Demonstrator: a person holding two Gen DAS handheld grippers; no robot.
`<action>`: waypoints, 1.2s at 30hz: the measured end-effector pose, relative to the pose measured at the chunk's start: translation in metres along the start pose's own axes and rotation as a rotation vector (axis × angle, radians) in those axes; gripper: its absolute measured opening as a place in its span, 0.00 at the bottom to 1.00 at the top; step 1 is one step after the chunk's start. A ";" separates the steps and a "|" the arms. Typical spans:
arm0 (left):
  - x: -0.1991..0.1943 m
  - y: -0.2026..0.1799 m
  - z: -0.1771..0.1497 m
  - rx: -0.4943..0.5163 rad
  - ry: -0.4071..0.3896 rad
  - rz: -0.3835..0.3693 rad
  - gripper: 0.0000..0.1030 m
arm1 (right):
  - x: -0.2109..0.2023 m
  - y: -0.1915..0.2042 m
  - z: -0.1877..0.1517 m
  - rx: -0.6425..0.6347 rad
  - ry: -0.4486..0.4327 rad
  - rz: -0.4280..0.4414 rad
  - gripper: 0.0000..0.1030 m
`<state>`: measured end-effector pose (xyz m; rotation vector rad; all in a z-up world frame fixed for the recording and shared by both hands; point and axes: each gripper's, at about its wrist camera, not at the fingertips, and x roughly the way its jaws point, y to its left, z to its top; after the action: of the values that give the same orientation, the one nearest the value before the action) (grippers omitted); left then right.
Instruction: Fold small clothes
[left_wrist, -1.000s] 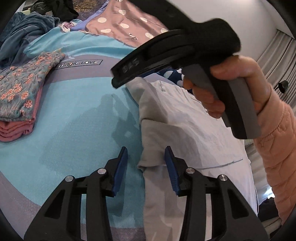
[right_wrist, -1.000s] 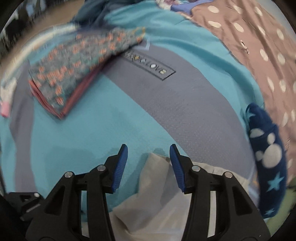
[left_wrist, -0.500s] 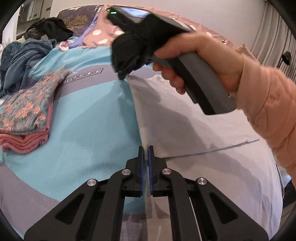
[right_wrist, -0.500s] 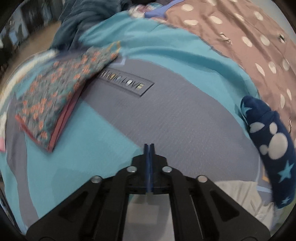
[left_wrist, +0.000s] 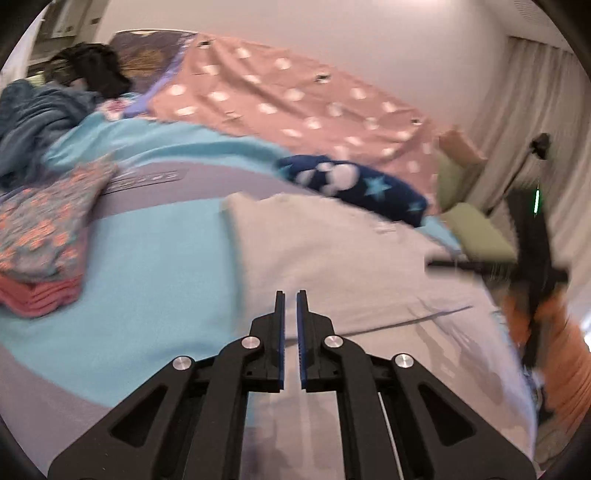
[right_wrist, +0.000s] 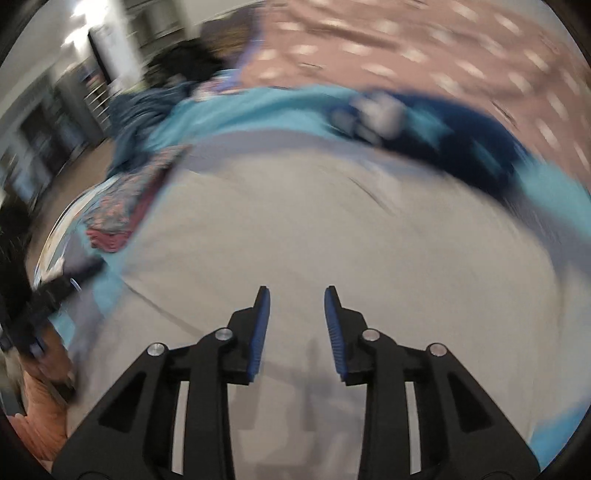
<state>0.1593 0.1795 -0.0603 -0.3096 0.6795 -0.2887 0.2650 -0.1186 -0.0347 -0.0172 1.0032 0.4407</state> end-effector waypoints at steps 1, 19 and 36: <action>0.007 -0.005 0.002 0.009 0.020 -0.006 0.36 | 0.002 -0.019 -0.015 0.067 0.005 -0.027 0.44; -0.012 -0.056 0.024 -0.064 -0.022 0.118 0.82 | -0.137 -0.258 -0.174 0.930 -0.402 -0.093 0.56; 0.071 -0.112 0.019 -0.074 0.119 0.142 0.96 | -0.118 -0.468 -0.277 1.546 -0.658 0.037 0.61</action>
<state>0.2070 0.0552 -0.0450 -0.3150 0.8267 -0.1470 0.1574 -0.6454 -0.1766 1.4383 0.4723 -0.3782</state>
